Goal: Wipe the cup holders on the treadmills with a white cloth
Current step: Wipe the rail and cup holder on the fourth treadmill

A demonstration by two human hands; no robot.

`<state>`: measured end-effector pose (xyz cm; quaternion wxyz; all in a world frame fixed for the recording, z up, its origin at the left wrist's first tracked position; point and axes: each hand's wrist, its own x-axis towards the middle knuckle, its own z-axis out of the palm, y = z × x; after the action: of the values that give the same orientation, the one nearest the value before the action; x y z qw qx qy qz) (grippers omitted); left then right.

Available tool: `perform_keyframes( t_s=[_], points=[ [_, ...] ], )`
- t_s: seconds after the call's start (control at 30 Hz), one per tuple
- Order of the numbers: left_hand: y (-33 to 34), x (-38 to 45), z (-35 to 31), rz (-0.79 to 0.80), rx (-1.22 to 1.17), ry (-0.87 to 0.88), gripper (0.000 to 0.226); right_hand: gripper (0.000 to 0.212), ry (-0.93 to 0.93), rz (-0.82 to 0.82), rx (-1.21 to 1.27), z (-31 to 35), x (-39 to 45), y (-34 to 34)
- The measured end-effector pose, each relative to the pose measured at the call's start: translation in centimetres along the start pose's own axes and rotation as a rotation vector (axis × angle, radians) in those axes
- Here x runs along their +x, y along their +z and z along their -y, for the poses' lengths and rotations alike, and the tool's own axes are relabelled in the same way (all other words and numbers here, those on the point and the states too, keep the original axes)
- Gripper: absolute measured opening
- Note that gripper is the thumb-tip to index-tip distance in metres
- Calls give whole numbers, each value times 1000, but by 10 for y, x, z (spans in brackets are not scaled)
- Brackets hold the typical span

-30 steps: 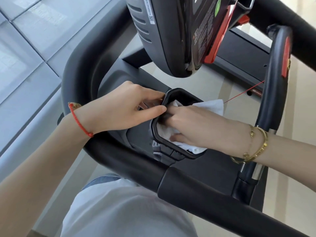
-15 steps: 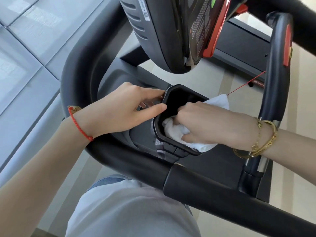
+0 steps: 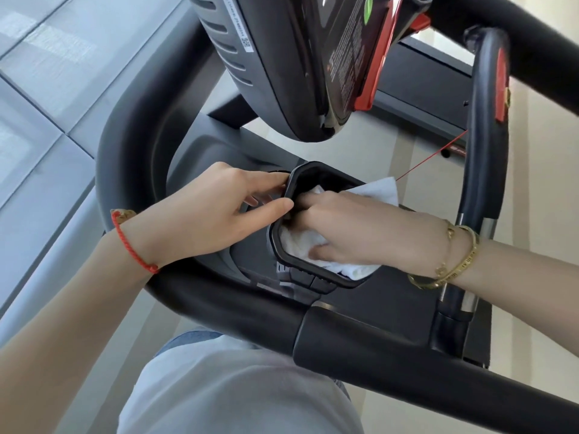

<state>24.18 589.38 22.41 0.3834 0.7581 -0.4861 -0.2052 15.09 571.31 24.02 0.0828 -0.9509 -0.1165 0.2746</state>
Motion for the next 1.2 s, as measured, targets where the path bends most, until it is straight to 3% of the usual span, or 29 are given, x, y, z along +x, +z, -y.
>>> perform_keyframes(
  t_s=[0.13, 0.27, 0.43, 0.53, 0.63, 0.77, 0.9, 1.0, 1.2],
  points=[
    [-1, 1, -1, -13, 21, -16, 35, 25, 29, 98, -193, 4, 0, 2],
    [1, 0, -3, -37, 12, -8, 31, 33, 90, 141, -226, 4, -3, 2],
    [0, 1, -1, -42, 21, 1, 33, 17, 173, 39, -188, 2, -6, 2],
    [1, 1, 1, -39, 44, -2, 33, 21, 234, -19, -126, 3, -13, 4],
    [2, 0, 0, -40, 78, -23, 31, 14, 239, -155, -27, 10, -27, 8],
    [5, -2, 1, -28, 172, -17, 33, 33, 256, -465, 67, 21, -45, 24],
    [11, -3, 5, -28, 233, -12, 60, 46, 291, -801, -98, 24, -56, 43],
    [13, 0, 10, -59, 277, 2, 64, 45, 292, -929, -137, 21, -58, 43],
    [14, -1, 8, -91, 349, 20, 57, 66, 302, -678, 100, -5, -37, 25]
  ],
)
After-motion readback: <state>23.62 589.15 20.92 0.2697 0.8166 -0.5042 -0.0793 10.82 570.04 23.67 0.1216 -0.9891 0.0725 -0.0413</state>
